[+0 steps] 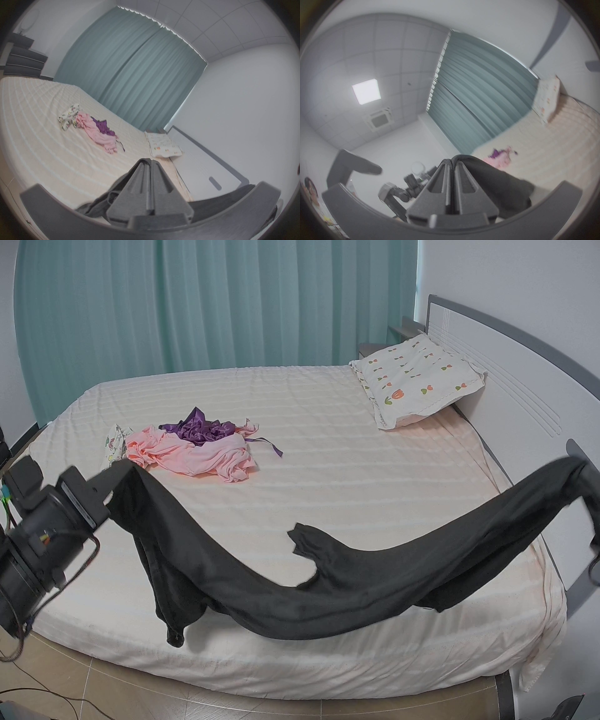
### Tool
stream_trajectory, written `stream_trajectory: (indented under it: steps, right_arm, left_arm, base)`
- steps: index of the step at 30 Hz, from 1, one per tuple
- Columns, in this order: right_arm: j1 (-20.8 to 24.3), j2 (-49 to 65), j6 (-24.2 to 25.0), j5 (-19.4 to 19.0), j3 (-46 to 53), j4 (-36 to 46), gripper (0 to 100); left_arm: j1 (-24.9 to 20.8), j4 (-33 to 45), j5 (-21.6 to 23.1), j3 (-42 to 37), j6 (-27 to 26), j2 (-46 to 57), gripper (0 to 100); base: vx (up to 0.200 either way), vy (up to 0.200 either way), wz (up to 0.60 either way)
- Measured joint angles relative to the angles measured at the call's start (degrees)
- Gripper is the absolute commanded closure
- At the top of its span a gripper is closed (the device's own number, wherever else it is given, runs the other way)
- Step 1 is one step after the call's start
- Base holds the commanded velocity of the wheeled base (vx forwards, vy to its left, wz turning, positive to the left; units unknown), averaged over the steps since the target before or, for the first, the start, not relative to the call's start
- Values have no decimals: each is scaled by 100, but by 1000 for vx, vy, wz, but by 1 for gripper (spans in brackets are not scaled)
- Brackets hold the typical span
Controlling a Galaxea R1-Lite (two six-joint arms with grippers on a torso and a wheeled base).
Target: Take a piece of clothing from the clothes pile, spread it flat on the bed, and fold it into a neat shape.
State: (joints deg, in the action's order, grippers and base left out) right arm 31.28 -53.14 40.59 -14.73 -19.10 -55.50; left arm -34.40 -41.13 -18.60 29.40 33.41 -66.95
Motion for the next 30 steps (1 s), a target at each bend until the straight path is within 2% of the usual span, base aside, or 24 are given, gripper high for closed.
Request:
stream_trajectory:
  steps: [5, 14, 18, 30]
  right_arm:
    - [9, -35, 7, 83, -540, -758, 100]
    - [-2, -898, -107, 852, -2164, -514, 100]
    - [-113, -1541, -219, 1022, -2712, -433, 100]
    - [-970, -3983, -393, 1189, -3850, -422, 100]
  left_arm:
    - [379, 443, 33, 553, 0, 50, 100]
    - [569, 739, 46, 984, 35, -168, 100]
    - [590, 772, 43, 1080, 96, -438, 100]
    - [740, 796, 87, 1547, 507, -1742, 100]
  base:
    - [0, 0, 0]
    - [0, 0, 0]
    - [0, 0, 0]
    - [200, 0, 0]
